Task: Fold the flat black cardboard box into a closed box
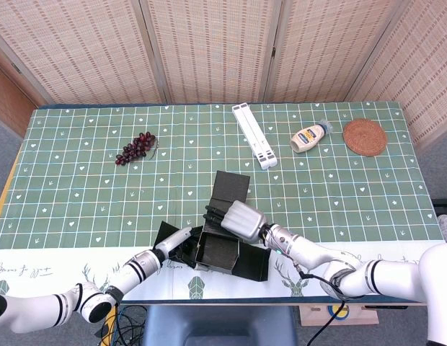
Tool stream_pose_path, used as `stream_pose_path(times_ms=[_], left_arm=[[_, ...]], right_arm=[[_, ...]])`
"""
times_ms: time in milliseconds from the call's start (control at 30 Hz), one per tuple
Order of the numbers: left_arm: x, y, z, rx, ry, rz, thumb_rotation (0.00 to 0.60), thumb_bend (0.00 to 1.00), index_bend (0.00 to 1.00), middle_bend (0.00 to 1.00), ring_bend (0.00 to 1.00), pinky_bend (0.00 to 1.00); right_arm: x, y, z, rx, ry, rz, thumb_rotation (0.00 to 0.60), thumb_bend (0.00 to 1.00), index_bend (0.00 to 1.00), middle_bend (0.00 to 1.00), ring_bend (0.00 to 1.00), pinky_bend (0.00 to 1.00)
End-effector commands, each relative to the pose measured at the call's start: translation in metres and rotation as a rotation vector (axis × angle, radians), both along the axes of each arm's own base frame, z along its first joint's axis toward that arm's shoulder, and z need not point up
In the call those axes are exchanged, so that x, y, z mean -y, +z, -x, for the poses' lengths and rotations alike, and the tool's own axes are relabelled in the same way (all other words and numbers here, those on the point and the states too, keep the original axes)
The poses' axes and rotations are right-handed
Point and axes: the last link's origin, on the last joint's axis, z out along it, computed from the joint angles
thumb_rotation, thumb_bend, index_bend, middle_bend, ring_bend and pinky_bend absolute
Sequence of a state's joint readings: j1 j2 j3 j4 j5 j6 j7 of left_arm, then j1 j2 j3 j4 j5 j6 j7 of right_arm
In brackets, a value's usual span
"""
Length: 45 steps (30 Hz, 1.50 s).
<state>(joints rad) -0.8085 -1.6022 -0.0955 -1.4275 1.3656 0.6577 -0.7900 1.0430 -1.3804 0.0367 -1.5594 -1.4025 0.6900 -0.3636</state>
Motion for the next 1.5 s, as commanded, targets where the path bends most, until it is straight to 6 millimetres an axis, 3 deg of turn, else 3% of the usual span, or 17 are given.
stream_pose_path(times_ms=[33, 367, 600, 767, 1067, 1500], left_arm=[[0.001, 0.004, 0.001, 0.004, 0.002, -0.008, 0.600, 0.09, 0.26, 0.23, 0.55, 0.83], [0.003, 0.038, 0.003, 0.052, 0.003, -0.024, 0.600, 0.09, 0.26, 0.23, 0.55, 0.84], [-0.006, 0.070, 0.007, 0.082, 0.036, 0.003, 0.600, 0.09, 0.26, 0.23, 0.55, 0.84], [-0.012, 0.085, 0.008, 0.114, 0.072, 0.029, 0.600, 0.09, 0.25, 0.23, 0.55, 0.84], [-0.021, 0.100, -0.001, 0.185, 0.125, 0.099, 0.600, 0.09, 0.24, 0.23, 0.55, 0.84], [-0.036, 0.114, -0.007, 0.273, 0.216, 0.163, 0.600, 0.09, 0.23, 0.23, 0.55, 0.84]], right_arm=[[-0.006, 0.009, -0.001, 0.068, -0.029, -0.019, 0.600, 0.32, 0.00, 0.00, 0.68, 0.99], [-0.014, 0.053, 0.009, 0.331, -0.123, -0.019, 0.600, 0.32, 0.00, 0.00, 0.68, 0.99], [-0.019, 0.090, 0.036, 0.466, -0.155, 0.042, 0.600, 0.32, 0.00, 0.00, 0.68, 0.99], [-0.025, 0.104, 0.059, 0.487, -0.153, 0.095, 0.600, 0.31, 0.00, 0.00, 0.68, 0.99], [-0.038, 0.093, 0.088, 0.518, -0.150, 0.151, 0.600, 0.17, 0.00, 0.00, 0.68, 0.99], [-0.042, 0.058, 0.078, 0.656, -0.058, 0.261, 0.600, 0.05, 0.00, 0.00, 0.68, 0.99]])
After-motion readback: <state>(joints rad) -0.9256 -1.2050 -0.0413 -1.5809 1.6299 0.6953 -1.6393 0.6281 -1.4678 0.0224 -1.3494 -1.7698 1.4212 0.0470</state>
